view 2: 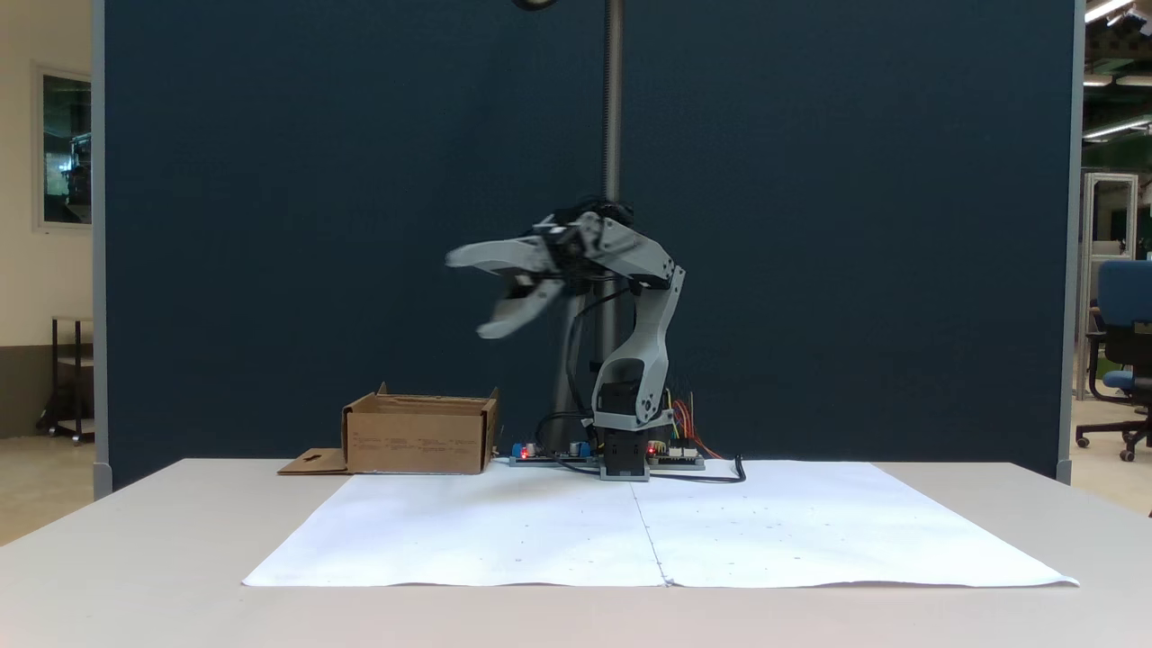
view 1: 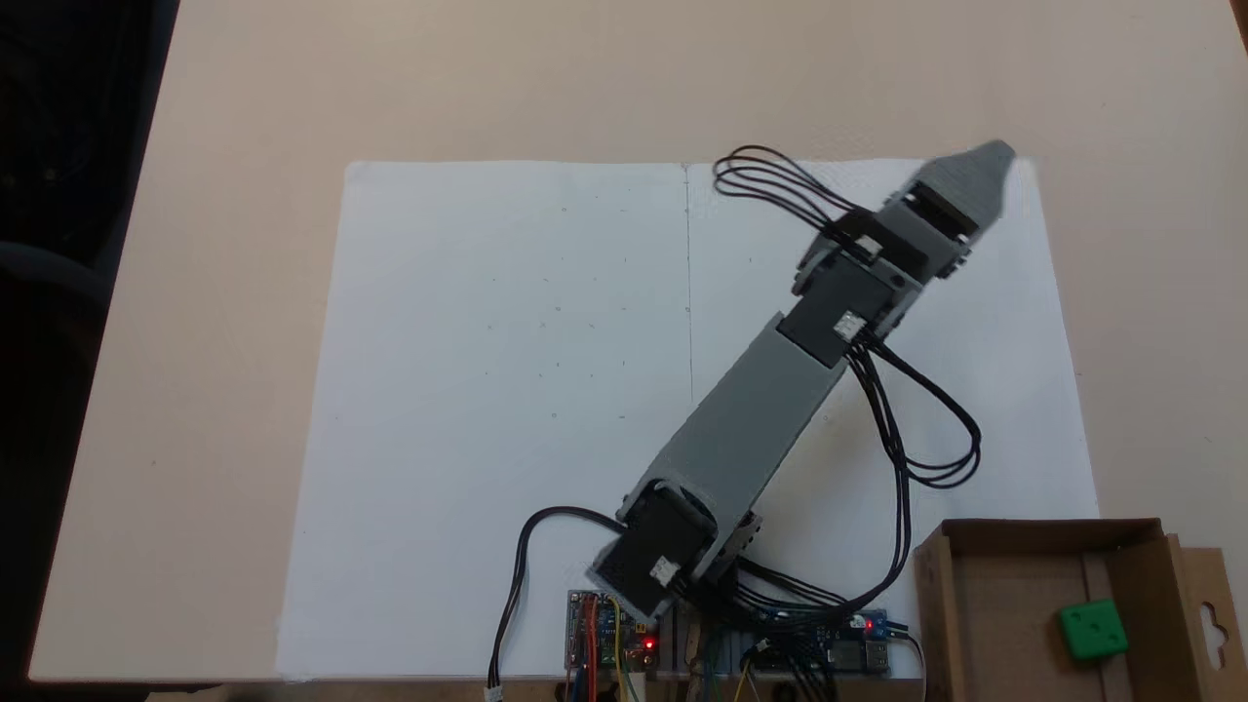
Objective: Grasp a green dice and put it in the bin.
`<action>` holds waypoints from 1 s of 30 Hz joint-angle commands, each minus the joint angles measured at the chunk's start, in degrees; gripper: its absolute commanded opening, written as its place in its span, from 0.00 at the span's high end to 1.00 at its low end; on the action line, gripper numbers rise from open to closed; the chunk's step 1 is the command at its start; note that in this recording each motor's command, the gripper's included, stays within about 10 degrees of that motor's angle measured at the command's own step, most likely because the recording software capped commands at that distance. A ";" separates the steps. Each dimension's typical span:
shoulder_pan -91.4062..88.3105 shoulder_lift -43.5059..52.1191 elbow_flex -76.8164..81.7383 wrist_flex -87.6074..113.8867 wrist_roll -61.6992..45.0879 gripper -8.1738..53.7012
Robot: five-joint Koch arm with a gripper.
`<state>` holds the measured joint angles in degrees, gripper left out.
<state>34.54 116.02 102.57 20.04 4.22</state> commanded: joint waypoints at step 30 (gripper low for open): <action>-32.26 13.45 60.73 -52.80 -9.40 0.16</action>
<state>2.46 127.71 163.48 -25.31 -2.11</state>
